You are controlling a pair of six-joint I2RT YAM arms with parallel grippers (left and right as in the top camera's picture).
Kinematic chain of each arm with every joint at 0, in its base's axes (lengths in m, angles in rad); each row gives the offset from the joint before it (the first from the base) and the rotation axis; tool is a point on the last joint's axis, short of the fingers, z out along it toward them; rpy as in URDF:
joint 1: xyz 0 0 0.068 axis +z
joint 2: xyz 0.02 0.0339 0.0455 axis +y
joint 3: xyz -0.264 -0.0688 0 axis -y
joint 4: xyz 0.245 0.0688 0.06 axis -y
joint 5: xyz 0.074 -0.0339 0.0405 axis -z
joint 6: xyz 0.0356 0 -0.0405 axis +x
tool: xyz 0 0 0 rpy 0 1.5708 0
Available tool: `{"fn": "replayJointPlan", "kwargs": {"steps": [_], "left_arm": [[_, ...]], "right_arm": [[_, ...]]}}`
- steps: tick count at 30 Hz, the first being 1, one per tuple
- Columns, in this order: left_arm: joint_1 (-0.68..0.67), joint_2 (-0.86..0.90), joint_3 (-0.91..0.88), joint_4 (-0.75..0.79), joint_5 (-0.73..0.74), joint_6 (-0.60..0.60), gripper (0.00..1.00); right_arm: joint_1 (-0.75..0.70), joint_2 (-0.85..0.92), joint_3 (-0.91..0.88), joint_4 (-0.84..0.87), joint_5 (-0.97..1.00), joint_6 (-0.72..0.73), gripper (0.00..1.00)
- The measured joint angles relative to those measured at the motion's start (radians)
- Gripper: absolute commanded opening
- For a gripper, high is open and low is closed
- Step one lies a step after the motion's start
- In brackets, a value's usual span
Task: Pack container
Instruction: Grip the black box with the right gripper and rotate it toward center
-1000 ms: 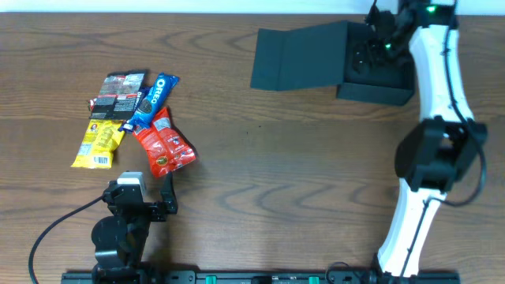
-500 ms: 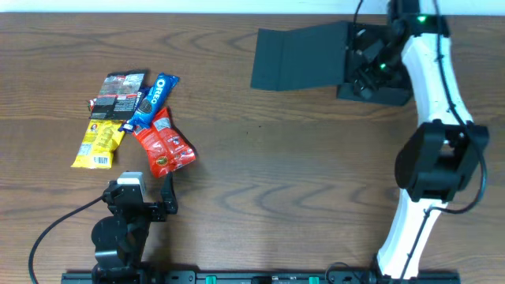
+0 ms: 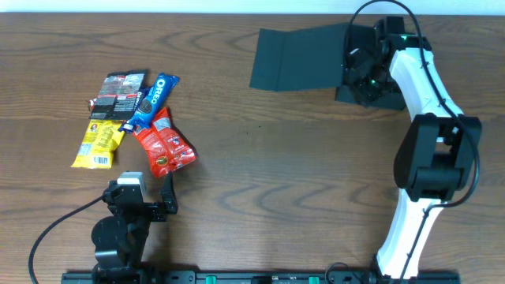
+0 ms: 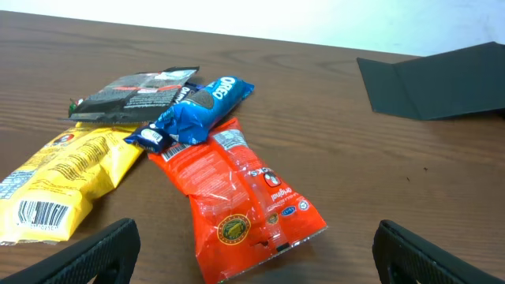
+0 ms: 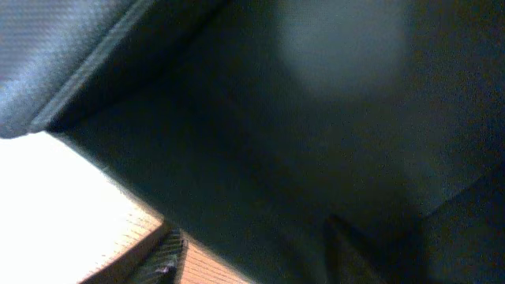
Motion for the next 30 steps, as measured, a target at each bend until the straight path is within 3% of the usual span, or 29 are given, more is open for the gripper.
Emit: {"fn": "replayJointPlan", "kwargs": {"steps": [3, 10, 13, 16, 22, 30], "left_arm": [[0.0, 0.0, 0.0, 0.0, 0.0, 0.0, 0.95], [0.0, 0.0, 0.0, 0.0, 0.0, 0.0, 0.95], [0.0, 0.0, 0.0, 0.0, 0.0, 0.0, 0.95], [0.0, 0.0, 0.0, 0.0, 0.0, 0.0, 0.95], [0.0, 0.0, 0.0, 0.0, 0.0, 0.0, 0.95], [0.0, 0.0, 0.0, 0.0, 0.0, 0.0, 0.95]], "right_arm": [[0.008, 0.0, 0.0, -0.016, -0.002, 0.014, 0.29], [0.112, 0.0, 0.0, -0.058, -0.071, 0.122, 0.27], [0.196, 0.0, 0.0, -0.057, -0.095, 0.229, 0.27], [0.286, 0.0, 0.0, -0.052, -0.108, 0.364, 0.12], [0.458, 0.0, 0.0, 0.018, -0.132, 0.687, 0.01], [0.614, 0.0, 0.0, 0.113, -0.122, 1.027, 0.01]]}}
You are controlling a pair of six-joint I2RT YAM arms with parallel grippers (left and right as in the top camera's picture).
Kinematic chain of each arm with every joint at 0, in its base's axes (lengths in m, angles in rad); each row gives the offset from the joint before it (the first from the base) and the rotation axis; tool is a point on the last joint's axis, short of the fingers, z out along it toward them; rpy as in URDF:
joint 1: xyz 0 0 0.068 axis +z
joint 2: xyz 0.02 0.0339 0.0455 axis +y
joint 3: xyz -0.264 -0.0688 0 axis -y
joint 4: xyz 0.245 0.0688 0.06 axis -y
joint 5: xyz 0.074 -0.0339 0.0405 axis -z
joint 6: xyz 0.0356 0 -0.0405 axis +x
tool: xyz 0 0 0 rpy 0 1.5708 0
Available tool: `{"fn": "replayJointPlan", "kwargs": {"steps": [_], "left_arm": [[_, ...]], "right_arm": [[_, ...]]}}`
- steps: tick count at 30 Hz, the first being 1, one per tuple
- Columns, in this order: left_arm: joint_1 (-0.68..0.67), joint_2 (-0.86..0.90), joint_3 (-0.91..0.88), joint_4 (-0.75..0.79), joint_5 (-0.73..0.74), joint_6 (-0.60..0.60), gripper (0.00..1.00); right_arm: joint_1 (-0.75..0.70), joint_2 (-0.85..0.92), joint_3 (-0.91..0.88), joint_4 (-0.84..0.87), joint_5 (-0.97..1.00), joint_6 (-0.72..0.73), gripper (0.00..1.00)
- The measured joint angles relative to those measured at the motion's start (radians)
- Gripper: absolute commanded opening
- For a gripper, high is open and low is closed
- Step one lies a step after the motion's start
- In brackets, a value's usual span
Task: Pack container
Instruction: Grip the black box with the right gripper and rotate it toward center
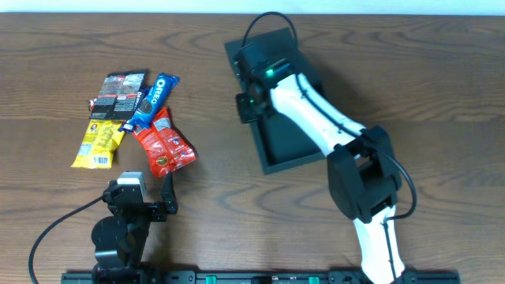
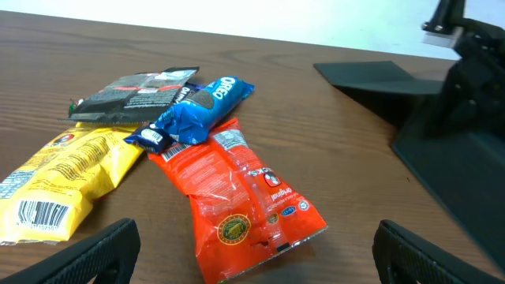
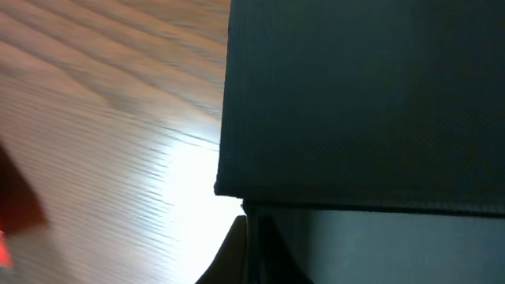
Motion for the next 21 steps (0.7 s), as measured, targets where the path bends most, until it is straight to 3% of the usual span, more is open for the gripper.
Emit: {"fn": "replayJointPlan", "kwargs": {"steps": [11, 21], "left_arm": [[0.0, 0.0, 0.0, 0.0, 0.0, 0.0, 0.95], [0.0, 0.0, 0.0, 0.0, 0.0, 0.0, 0.95]], "right_arm": [[0.042, 0.0, 0.0, 0.091, 0.051, 0.268, 0.01], [0.042, 0.0, 0.0, 0.159, 0.102, 0.35, 0.03]]}}
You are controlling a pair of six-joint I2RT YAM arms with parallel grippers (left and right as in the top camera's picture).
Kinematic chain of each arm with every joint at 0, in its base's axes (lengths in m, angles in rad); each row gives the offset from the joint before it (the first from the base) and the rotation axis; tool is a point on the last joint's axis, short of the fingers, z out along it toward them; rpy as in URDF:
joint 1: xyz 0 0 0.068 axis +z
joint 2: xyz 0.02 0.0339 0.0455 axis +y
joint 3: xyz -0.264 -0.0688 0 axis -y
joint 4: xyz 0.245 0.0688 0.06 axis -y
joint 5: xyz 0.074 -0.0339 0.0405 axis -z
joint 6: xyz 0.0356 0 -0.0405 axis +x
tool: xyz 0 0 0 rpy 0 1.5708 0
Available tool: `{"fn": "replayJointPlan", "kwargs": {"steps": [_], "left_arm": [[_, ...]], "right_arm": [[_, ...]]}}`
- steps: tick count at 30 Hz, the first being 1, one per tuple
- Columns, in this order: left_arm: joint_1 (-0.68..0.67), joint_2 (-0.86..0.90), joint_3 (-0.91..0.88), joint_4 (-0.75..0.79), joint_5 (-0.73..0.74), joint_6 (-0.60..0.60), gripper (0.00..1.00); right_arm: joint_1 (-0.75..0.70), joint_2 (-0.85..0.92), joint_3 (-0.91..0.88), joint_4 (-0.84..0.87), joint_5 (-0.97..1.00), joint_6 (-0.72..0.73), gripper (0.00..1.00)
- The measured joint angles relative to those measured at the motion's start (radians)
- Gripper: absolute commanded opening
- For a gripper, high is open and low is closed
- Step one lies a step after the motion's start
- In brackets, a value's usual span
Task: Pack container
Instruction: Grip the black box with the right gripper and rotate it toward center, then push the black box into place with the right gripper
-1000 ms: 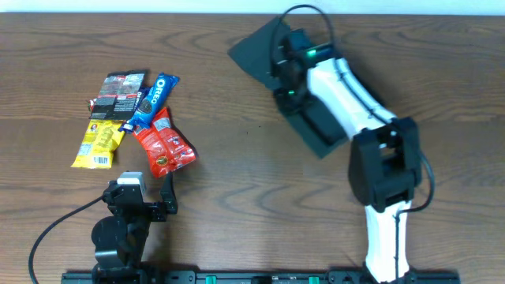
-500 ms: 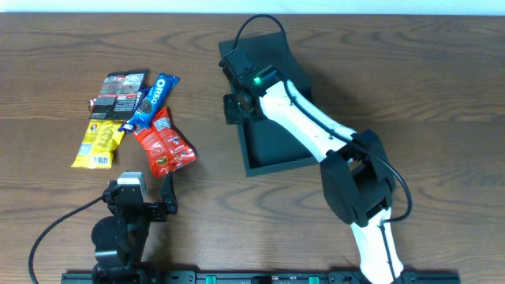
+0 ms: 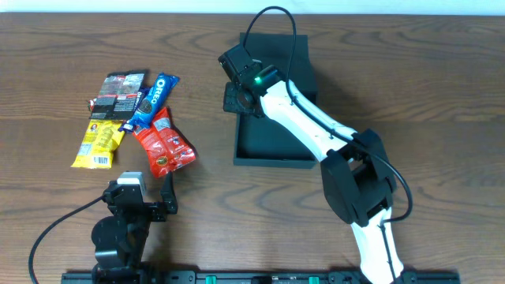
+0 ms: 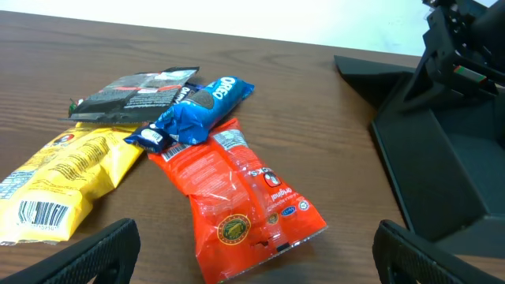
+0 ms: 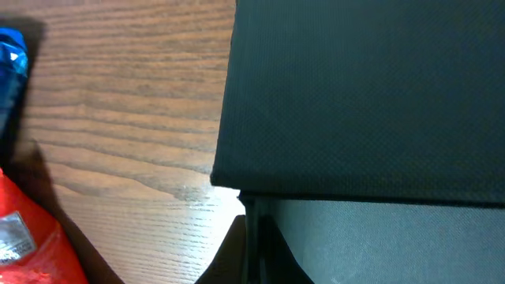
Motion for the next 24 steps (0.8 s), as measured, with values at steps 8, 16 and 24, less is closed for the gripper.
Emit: {"fn": "replayJointPlan", "kwargs": {"steps": [8, 16, 24], "left_arm": [[0.0, 0.0, 0.0, 0.0, 0.0, 0.0, 0.95], [0.0, 0.0, 0.0, 0.0, 0.0, 0.0, 0.95], [0.0, 0.0, 0.0, 0.0, 0.0, 0.0, 0.96]], "right_arm": [[0.0, 0.0, 0.001, 0.007, -0.032, -0.042, 0.99], [-0.001, -0.066, 0.102, -0.192, -0.037, -0.265, 0.99], [-0.152, -0.335, 0.142, -0.439, 0.106, -0.404, 0.99]]}}
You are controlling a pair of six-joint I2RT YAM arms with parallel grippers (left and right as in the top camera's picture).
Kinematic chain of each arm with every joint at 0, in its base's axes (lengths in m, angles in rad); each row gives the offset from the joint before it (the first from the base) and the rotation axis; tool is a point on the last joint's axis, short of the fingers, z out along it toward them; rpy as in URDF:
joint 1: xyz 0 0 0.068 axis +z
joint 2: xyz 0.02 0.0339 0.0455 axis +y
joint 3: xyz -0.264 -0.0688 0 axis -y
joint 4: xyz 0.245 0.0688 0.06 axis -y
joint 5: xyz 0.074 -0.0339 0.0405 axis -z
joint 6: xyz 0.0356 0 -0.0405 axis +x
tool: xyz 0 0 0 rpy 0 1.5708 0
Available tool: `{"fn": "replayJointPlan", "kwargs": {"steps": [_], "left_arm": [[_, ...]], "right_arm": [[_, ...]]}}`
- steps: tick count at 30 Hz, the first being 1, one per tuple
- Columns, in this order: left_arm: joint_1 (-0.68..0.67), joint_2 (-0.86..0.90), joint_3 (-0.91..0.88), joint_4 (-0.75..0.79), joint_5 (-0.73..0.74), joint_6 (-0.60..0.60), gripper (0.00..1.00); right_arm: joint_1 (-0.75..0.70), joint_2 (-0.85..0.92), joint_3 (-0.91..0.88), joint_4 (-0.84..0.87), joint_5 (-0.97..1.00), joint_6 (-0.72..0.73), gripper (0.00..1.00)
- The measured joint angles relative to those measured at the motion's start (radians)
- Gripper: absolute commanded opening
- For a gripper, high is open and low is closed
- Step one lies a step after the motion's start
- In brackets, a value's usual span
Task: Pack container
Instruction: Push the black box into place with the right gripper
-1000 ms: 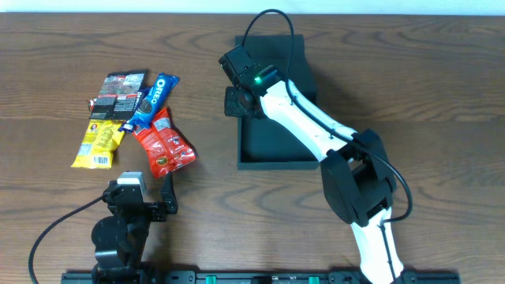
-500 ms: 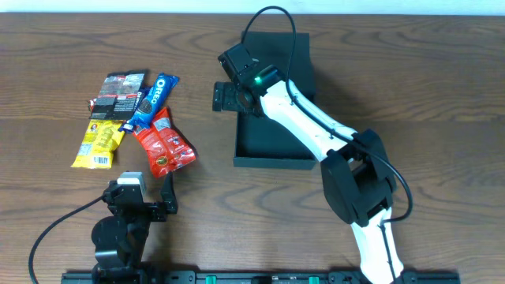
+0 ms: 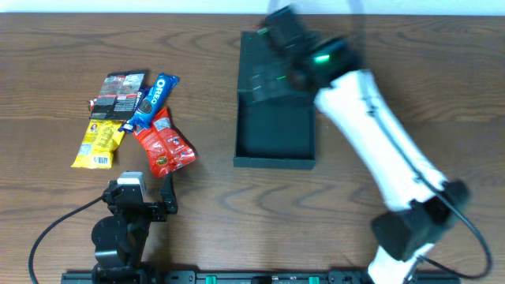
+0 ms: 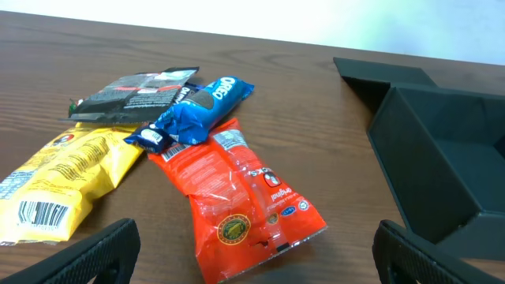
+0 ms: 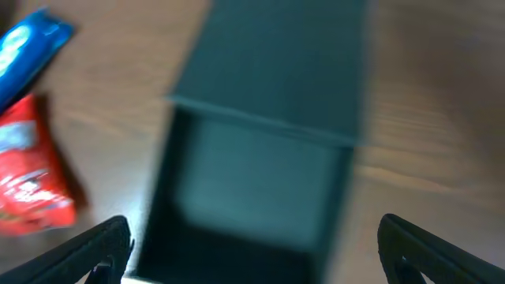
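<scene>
The black container [image 3: 274,126] lies open at the table's centre, its lid flap [image 3: 272,51] folded back at the far end; it is empty [image 5: 252,189]. Left of it lie four snack packets: black [image 3: 122,88], blue Oreo [image 3: 155,96], red [image 3: 167,143] and yellow [image 3: 99,143]. My right gripper [image 5: 256,252] hangs open above the container, holding nothing, and the view is blurred by motion. Nearest my left gripper [image 4: 256,256] is the red packet [image 4: 237,197]; the gripper sits open and low at the front left.
The white right arm [image 3: 379,150] stretches from the front right across to the container's far end. The table's far edge [image 4: 260,35] runs behind the packets. The left arm's base [image 3: 118,237] sits at the front edge.
My right gripper was shut on the container's left wall at the lid hinge; now it is open and raised above the container. The container and the left arm are unmoved.
The container first sat at the far right, lid spread leftward, with my right gripper at it. Then it was at the centre, skewed, held by that gripper. Then it lay square to the table. Now it is let go; the packets have stayed put.
</scene>
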Motion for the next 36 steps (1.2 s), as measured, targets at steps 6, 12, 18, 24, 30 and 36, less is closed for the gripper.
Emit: {"fn": "replayJointPlan", "kwargs": {"steps": [6, 12, 18, 24, 30, 36], "left_arm": [[0.0, 0.0, 0.0, -0.001, 0.0, 0.0, 0.95], [0.0, 0.0, 0.0, 0.0, 0.0, 0.0, 0.95], [0.0, 0.0, 0.0, 0.0, 0.0, 0.0, 0.95], [0.0, 0.0, 0.0, 0.0, 0.0, 0.0, 0.95], [0.0, 0.0, 0.0, 0.0, 0.0, 0.0, 0.95], [0.0, 0.0, 0.0, 0.0, 0.0, 0.0, 0.95]], "right_arm": [[-0.227, 0.035, -0.243, 0.098, -0.044, -0.036, 0.95], [-0.246, 0.051, -0.431, 0.22, -0.159, -0.088, 0.83], [-0.246, 0.051, -0.54, 0.315, -0.208, -0.136, 0.25], [-0.244, 0.051, -0.579, 0.381, -0.228, -0.156, 0.06], [-0.244, 0.051, -0.579, 0.396, -0.222, -0.167, 0.39], [-0.24, 0.051, -0.579, 0.395, -0.233, -0.151, 0.01]]}}
